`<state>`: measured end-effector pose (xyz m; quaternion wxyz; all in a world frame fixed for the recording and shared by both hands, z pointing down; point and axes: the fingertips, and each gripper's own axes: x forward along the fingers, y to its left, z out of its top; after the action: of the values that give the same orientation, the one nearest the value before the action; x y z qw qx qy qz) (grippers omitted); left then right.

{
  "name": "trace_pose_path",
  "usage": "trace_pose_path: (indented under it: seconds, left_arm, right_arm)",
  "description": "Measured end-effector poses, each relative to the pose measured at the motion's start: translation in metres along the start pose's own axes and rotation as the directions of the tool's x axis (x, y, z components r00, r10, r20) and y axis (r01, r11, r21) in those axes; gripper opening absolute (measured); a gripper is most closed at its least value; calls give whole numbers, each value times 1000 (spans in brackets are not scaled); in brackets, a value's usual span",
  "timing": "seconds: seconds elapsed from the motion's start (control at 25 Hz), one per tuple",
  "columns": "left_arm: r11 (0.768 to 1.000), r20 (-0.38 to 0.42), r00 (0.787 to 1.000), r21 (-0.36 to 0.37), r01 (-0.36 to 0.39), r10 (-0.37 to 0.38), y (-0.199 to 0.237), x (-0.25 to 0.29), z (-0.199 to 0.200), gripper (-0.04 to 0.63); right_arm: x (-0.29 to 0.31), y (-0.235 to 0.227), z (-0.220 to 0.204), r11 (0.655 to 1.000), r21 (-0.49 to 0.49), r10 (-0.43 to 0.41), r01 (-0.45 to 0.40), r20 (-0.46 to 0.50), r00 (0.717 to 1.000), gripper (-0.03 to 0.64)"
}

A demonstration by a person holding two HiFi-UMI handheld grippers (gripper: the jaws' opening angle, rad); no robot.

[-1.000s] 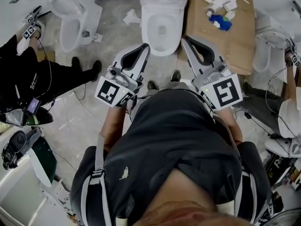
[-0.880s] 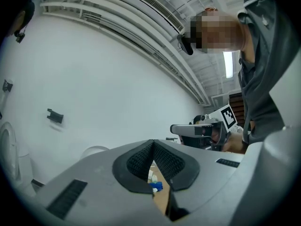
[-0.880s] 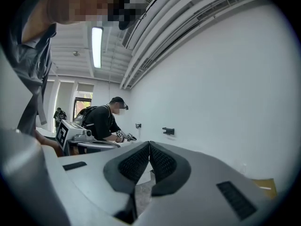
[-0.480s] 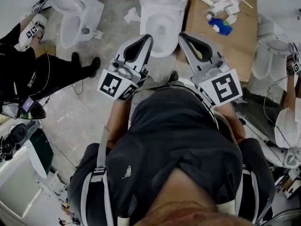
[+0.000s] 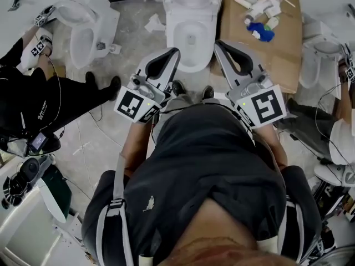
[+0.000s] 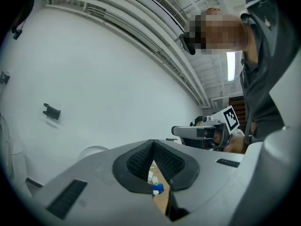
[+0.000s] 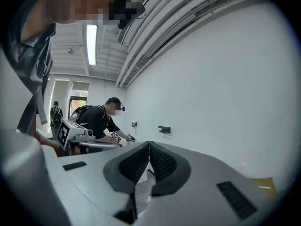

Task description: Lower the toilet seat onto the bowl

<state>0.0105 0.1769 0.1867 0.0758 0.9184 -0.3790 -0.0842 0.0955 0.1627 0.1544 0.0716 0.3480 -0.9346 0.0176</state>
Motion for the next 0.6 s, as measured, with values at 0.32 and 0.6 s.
trace_pose_path:
  seconds: [0.32, 0.6]
  left_arm:
    - [996, 15, 996, 20, 92, -93, 34, -11, 16, 5]
    - [990, 16, 990, 14, 142, -142, 59, -22, 24, 5]
  right_arm:
    - [32, 16, 12, 996, -19, -85, 85, 14, 996, 7]
    - [52, 21, 18, 988, -26, -150, 151, 12, 989, 8]
